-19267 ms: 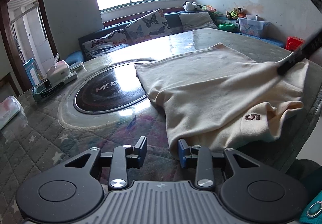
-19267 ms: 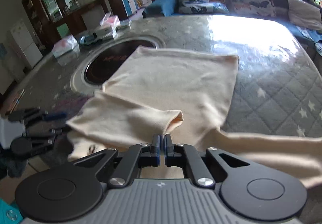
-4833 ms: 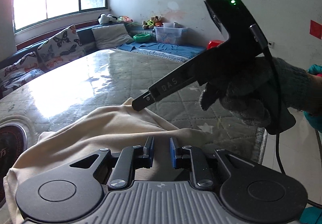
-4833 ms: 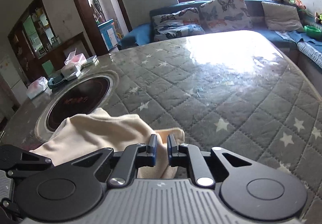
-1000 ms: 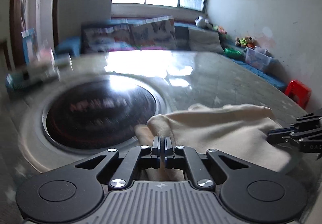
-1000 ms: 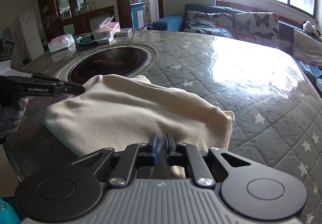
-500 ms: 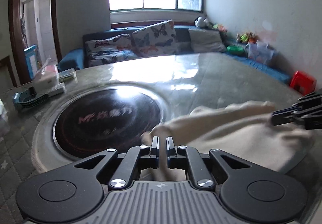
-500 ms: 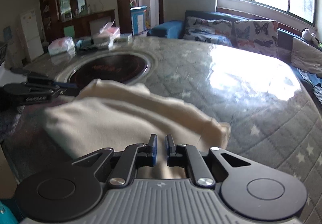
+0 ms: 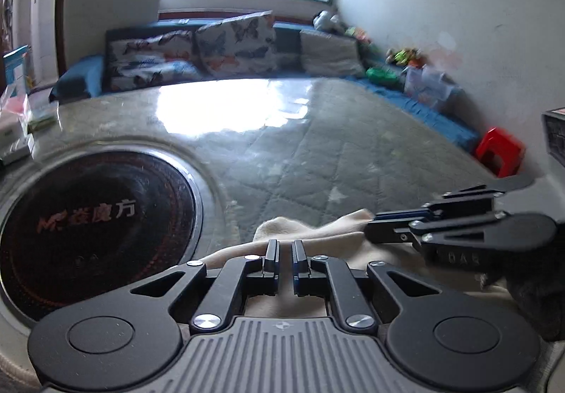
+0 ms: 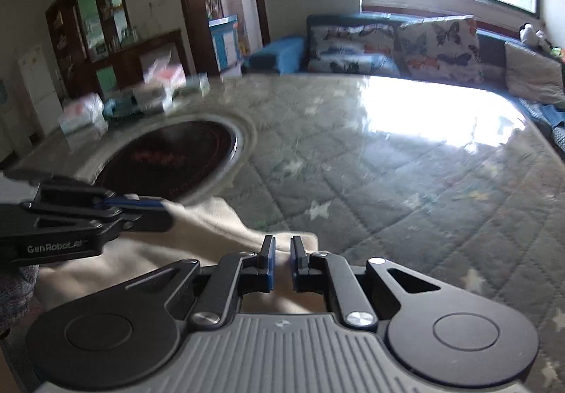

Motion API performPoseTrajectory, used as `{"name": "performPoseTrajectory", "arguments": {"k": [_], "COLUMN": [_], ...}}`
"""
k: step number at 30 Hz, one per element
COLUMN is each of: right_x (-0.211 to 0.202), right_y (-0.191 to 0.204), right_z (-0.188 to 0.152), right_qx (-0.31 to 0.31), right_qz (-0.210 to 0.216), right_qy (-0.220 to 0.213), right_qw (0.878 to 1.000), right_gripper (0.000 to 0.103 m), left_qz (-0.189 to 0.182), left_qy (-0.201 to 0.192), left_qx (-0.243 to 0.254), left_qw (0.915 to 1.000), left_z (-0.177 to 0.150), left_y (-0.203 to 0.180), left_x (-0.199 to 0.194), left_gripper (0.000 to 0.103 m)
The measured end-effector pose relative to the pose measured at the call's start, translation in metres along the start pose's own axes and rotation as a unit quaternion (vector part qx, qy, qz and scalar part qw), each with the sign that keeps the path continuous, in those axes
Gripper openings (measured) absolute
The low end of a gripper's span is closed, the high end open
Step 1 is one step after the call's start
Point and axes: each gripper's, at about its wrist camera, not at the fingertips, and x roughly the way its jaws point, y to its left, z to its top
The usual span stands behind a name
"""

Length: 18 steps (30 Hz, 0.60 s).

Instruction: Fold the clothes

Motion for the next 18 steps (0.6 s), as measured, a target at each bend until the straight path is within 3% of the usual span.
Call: {"name": "performPoseTrajectory", "arguments": {"k": [4,9,12,16,18], "right_x": [0.0,0.001,0.015,0.006,-0.007], "right_y": [0.005,0.016,0.023,0.023,0.023], "right_z": [0.002,0.014,0.013,0.01,0.008], "right_qx": [-0.013,-0.028,-0.04,-0.042,-0.046], "right_qz": [-0.008,0.017,0.009,0.005,0.003], "right_qy": [-0.005,-0.01,0.011,0.005,-0.003], "right_qw": [1.0,0.999,0.999,0.999,0.999], "right_gripper": [0.008,0.011,0.011,0.011,0.011], "left_qz": [-0.001,-0.001,0.0,-0.007,-0.015], "left_qy": [0.009,0.012,0.013,-0.002,-0.012], "left_qx": [-0.015,-0.014,-0.015,-0.009,0.001], "left_qw": [0.9998,0.9998,0.9998,0.9999,0.9998], "left_z": [0.0,-0.002,-0.001,-0.002,-0.007], "left_y": [0.006,0.006,0.007,0.007,0.005], "left_x": [0.006,0.006,0.006,-0.009,-0.022], "left_gripper": [0.009,0.01,0.01,0.023,0.024]}}
